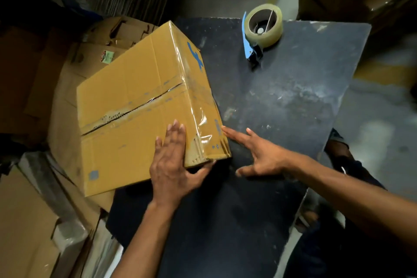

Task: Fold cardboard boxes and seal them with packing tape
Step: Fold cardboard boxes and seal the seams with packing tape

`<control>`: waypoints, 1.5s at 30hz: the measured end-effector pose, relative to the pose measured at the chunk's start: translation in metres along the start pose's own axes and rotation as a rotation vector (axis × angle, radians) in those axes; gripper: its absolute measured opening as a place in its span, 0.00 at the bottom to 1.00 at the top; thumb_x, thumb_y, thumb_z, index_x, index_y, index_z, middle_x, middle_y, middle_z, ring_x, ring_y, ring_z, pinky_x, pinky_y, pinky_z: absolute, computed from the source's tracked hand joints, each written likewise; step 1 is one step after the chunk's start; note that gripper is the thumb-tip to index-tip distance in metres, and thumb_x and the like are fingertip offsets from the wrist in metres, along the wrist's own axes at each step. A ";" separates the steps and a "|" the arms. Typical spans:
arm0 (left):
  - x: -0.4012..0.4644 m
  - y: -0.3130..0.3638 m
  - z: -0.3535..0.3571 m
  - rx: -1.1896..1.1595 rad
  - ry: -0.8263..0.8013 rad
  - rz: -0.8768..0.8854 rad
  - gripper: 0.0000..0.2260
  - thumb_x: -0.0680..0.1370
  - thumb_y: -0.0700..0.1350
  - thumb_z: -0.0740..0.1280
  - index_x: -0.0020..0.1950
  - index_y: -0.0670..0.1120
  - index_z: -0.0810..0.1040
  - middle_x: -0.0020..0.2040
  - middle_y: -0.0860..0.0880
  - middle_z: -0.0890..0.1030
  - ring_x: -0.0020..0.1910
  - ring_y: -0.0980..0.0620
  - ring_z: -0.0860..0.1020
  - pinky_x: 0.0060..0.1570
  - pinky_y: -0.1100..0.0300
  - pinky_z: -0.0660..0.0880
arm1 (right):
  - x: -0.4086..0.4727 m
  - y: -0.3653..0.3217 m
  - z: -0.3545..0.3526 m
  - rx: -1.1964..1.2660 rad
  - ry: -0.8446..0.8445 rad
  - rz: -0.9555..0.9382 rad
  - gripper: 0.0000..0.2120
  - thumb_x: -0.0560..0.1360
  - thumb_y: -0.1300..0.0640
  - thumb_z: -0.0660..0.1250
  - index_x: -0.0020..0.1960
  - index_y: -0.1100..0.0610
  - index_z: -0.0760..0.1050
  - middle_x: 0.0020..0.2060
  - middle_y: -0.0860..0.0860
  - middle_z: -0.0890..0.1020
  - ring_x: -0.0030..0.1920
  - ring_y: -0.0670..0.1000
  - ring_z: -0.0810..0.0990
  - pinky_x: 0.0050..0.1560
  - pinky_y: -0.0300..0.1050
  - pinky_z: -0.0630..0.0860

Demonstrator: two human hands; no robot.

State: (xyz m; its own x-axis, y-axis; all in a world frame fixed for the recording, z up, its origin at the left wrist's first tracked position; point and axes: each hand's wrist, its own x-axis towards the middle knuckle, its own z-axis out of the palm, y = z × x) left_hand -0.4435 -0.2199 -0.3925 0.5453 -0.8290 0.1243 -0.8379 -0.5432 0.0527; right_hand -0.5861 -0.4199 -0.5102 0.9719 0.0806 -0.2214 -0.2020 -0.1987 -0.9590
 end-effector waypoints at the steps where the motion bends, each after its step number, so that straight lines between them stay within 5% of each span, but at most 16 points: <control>1: -0.001 0.006 0.004 0.012 0.015 -0.029 0.47 0.72 0.67 0.71 0.80 0.37 0.65 0.80 0.40 0.65 0.80 0.43 0.64 0.75 0.35 0.64 | -0.002 0.000 0.012 -0.024 0.019 -0.019 0.54 0.72 0.48 0.77 0.83 0.40 0.43 0.79 0.33 0.52 0.72 0.22 0.46 0.79 0.43 0.32; 2: -0.002 0.011 0.007 0.018 0.019 -0.061 0.47 0.71 0.66 0.70 0.80 0.37 0.64 0.81 0.40 0.64 0.80 0.43 0.63 0.76 0.35 0.63 | -0.001 0.001 0.022 -0.036 0.071 -0.046 0.53 0.73 0.46 0.77 0.84 0.42 0.42 0.79 0.35 0.52 0.70 0.20 0.44 0.78 0.43 0.29; 6: -0.003 0.025 0.012 -0.014 0.015 -0.178 0.49 0.69 0.66 0.69 0.83 0.41 0.60 0.82 0.44 0.61 0.82 0.45 0.59 0.78 0.35 0.59 | 0.007 0.013 0.041 -0.010 0.239 -0.086 0.49 0.73 0.40 0.72 0.84 0.42 0.46 0.81 0.40 0.60 0.81 0.42 0.56 0.82 0.56 0.38; 8: -0.002 0.029 0.014 -0.016 0.015 -0.219 0.50 0.68 0.67 0.68 0.83 0.43 0.59 0.83 0.46 0.60 0.82 0.46 0.58 0.78 0.36 0.58 | 0.007 0.012 0.042 0.089 0.315 -0.099 0.47 0.73 0.45 0.72 0.84 0.44 0.50 0.79 0.41 0.66 0.80 0.41 0.60 0.83 0.51 0.42; 10: -0.003 0.029 0.016 -0.022 0.009 -0.246 0.50 0.68 0.68 0.67 0.84 0.45 0.57 0.83 0.47 0.58 0.83 0.47 0.57 0.79 0.38 0.56 | 0.005 0.007 0.046 0.170 0.505 -0.114 0.39 0.73 0.53 0.75 0.80 0.48 0.62 0.72 0.43 0.75 0.73 0.41 0.71 0.80 0.46 0.58; 12: -0.003 0.029 0.017 -0.018 -0.003 -0.255 0.51 0.68 0.68 0.66 0.84 0.46 0.55 0.84 0.49 0.56 0.83 0.49 0.54 0.80 0.39 0.54 | -0.002 0.000 0.054 0.181 0.838 -0.142 0.19 0.71 0.61 0.74 0.61 0.54 0.77 0.54 0.46 0.83 0.54 0.44 0.81 0.58 0.47 0.80; 13: -0.003 0.028 0.017 -0.012 -0.016 -0.259 0.51 0.69 0.69 0.66 0.85 0.47 0.53 0.84 0.49 0.55 0.83 0.50 0.53 0.80 0.39 0.53 | -0.006 -0.004 0.060 0.157 0.965 -0.177 0.11 0.70 0.63 0.72 0.50 0.56 0.77 0.45 0.47 0.81 0.44 0.45 0.81 0.45 0.47 0.80; 15: -0.003 0.028 0.015 -0.014 -0.065 -0.271 0.50 0.70 0.70 0.64 0.85 0.48 0.50 0.85 0.51 0.51 0.84 0.53 0.49 0.81 0.42 0.50 | -0.015 -0.011 0.075 0.105 1.053 -0.280 0.08 0.68 0.68 0.71 0.44 0.59 0.78 0.40 0.47 0.80 0.39 0.46 0.79 0.40 0.43 0.77; 19: -0.002 0.030 0.010 0.006 -0.128 -0.269 0.49 0.72 0.72 0.59 0.85 0.47 0.47 0.85 0.50 0.48 0.84 0.52 0.46 0.82 0.43 0.47 | -0.022 -0.026 0.101 0.149 1.052 -0.356 0.21 0.68 0.73 0.69 0.60 0.65 0.82 0.56 0.54 0.85 0.58 0.49 0.84 0.59 0.45 0.81; 26: -0.001 0.027 0.004 0.001 -0.221 -0.246 0.50 0.72 0.73 0.56 0.84 0.48 0.40 0.85 0.50 0.43 0.84 0.51 0.43 0.81 0.43 0.46 | -0.021 -0.037 0.111 0.238 0.966 -0.328 0.32 0.65 0.76 0.64 0.68 0.62 0.79 0.65 0.54 0.82 0.67 0.49 0.80 0.68 0.47 0.77; 33: 0.000 0.026 -0.004 0.062 -0.332 -0.217 0.60 0.70 0.64 0.75 0.82 0.48 0.32 0.83 0.49 0.34 0.82 0.51 0.35 0.81 0.45 0.40 | -0.013 -0.042 0.115 0.254 0.898 -0.325 0.36 0.65 0.76 0.62 0.73 0.63 0.74 0.71 0.54 0.77 0.73 0.50 0.75 0.73 0.49 0.72; 40: -0.001 0.028 -0.004 0.059 -0.343 -0.231 0.61 0.68 0.60 0.76 0.80 0.49 0.31 0.83 0.48 0.35 0.83 0.49 0.37 0.81 0.42 0.44 | -0.008 -0.054 0.121 0.263 0.851 -0.247 0.41 0.63 0.73 0.60 0.77 0.59 0.70 0.75 0.50 0.73 0.76 0.46 0.69 0.77 0.45 0.66; 45: 0.000 0.030 -0.005 0.062 -0.351 -0.243 0.61 0.68 0.60 0.77 0.81 0.47 0.33 0.84 0.47 0.35 0.83 0.48 0.38 0.81 0.41 0.44 | -0.002 -0.061 0.114 0.239 0.839 -0.111 0.40 0.67 0.66 0.60 0.79 0.50 0.68 0.75 0.45 0.73 0.74 0.44 0.72 0.72 0.48 0.73</control>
State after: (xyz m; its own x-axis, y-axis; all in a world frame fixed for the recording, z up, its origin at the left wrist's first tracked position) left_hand -0.4684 -0.2357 -0.3858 0.7107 -0.6650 -0.2295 -0.6869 -0.7264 -0.0222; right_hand -0.5897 -0.2962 -0.4715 0.7372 -0.6756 -0.0121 -0.0302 -0.0151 -0.9994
